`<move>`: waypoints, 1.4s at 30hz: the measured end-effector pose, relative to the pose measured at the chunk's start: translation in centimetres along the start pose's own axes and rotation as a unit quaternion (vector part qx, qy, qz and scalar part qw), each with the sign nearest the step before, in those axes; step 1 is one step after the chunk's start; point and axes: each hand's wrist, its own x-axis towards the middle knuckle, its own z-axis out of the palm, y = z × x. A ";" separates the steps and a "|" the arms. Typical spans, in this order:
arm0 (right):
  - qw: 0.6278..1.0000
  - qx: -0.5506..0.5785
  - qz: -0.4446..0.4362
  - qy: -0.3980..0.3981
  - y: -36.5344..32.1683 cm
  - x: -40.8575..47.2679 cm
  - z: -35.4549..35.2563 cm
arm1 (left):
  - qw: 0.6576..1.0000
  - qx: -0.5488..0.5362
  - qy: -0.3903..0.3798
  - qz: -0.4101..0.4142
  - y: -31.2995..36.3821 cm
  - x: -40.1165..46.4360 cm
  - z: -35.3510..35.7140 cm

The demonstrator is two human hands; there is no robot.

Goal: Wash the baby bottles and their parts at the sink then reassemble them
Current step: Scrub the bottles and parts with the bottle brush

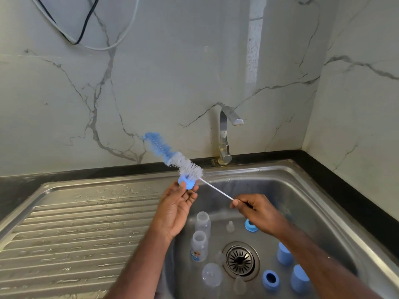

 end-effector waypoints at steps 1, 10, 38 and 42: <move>1.000 -0.003 0.008 -0.007 0.2 -0.1 -0.4 | 1.000 -0.016 0.009 0.012 0.2 0.1 -0.3; 1.000 0.017 0.009 -0.008 -0.1 0.1 0.4 | 1.000 0.028 0.002 0.014 -0.5 0.0 -0.2; 0.996 0.043 0.049 -0.062 -0.1 -0.5 -0.7 | 0.999 0.024 -0.033 0.006 -0.7 0.0 -0.5; 0.997 0.056 0.049 -0.031 -0.7 0.0 0.1 | 0.998 0.036 -0.041 -0.004 -1.4 -0.2 0.8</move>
